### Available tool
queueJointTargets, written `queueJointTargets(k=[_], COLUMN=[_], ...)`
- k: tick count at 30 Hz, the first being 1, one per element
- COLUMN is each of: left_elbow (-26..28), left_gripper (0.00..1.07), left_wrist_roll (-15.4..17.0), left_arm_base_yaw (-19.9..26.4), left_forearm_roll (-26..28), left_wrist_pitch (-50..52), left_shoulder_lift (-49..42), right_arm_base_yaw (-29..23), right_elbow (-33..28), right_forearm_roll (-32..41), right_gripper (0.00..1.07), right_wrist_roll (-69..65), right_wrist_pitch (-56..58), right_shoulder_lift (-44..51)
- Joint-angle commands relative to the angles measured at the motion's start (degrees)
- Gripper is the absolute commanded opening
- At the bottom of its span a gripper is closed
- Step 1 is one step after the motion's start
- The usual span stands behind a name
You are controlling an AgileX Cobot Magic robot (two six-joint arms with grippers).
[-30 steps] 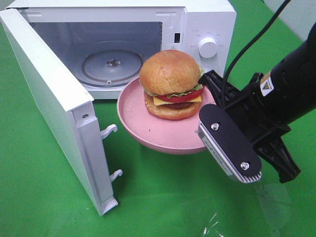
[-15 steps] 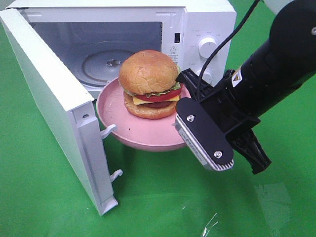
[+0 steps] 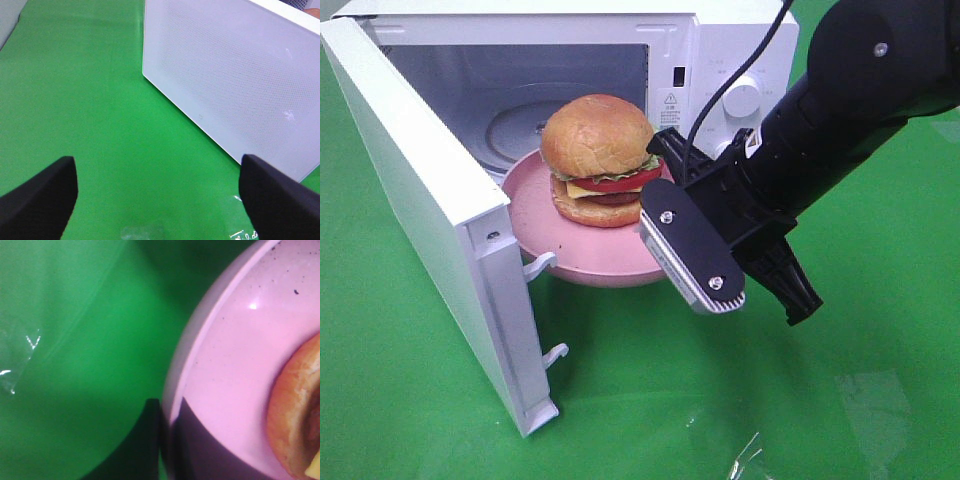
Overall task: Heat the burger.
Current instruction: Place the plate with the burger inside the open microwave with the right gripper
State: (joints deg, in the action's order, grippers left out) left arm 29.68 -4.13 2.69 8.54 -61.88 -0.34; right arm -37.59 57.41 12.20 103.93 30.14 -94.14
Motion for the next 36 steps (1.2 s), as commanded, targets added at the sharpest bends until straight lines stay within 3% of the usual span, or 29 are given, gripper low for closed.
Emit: queueJointTargets(k=[1, 13, 23, 36], left_elbow=[-0.2, -0.2, -0.2, -0.2], left_gripper=[0.80, 0.80, 0.80, 0.80], left_wrist_roll=[0.2, 0.2, 0.2, 0.2], left_arm_base_yaw=[0.2, 0.2, 0.2, 0.2], left_forearm_roll=[0.2, 0.2, 0.2, 0.2], left_wrist_pitch=[0.6, 0.6, 0.6, 0.6], left_shoulder_lift=[-0.9, -0.9, -0.9, -0.9], right_arm_base_yaw=[-0.1, -0.1, -0.1, -0.1], right_elbow=[2.0, 8.4, 14.4, 19.8], right_forearm_roll=[2.1, 3.9, 10.0, 10.5], right_gripper=[0.00, 0.00, 0.00, 0.00], right_wrist_roll=[2.8, 6.3, 11.2, 11.6], right_wrist_pitch=[-2.8, -2.5, 0.7, 1.9], right_shoulder_lift=[-0.3, -5.9, -10.6, -14.8])
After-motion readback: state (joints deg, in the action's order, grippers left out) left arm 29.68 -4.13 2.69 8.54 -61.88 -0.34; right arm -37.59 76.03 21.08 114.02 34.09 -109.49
